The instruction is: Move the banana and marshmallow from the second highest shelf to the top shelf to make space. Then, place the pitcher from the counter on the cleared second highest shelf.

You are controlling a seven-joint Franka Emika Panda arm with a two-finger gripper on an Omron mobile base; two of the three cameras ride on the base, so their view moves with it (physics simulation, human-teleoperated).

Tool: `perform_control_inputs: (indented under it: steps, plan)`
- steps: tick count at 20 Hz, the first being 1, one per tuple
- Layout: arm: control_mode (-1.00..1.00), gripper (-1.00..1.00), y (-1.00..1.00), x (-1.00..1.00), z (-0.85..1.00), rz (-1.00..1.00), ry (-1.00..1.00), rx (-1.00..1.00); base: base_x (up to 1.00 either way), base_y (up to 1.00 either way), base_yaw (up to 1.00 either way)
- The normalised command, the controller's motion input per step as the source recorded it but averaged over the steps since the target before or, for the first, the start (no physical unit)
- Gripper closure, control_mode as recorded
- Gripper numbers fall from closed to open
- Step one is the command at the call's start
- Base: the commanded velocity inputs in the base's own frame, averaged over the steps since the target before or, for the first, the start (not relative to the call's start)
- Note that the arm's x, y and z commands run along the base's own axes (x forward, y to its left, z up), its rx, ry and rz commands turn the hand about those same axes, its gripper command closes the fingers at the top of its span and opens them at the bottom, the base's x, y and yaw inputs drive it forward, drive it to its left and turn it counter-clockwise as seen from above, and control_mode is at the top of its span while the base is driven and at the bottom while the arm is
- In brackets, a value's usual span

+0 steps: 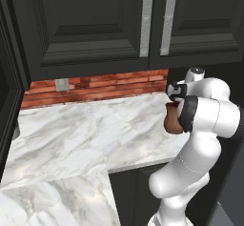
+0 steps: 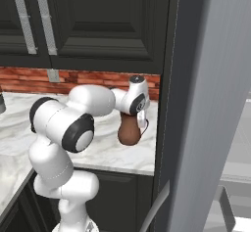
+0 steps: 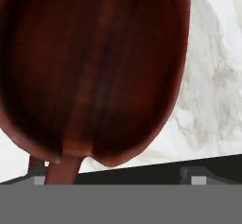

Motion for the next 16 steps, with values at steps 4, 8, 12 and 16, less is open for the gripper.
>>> perform_control_inputs:
  steps: [4,8,12,16]
  plan:
    - [-1.0,-1.0,0.0,-0.07,-0.03,0.03,0.0,0.0,0.0,0.0,0.0]
    - [-1.0,-1.0,0.0,-0.29,0.0,0.04,0.0,0.0,0.0,0.0,0.0]
    - [-1.0,-1.0,0.0,-0.23,0.0,0.04,0.0,0.0,0.0,0.0,0.0]
    - [-1.0,-1.0,0.0,0.05,0.0,0.03,0.0,0.0,0.0,0.0,0.0]
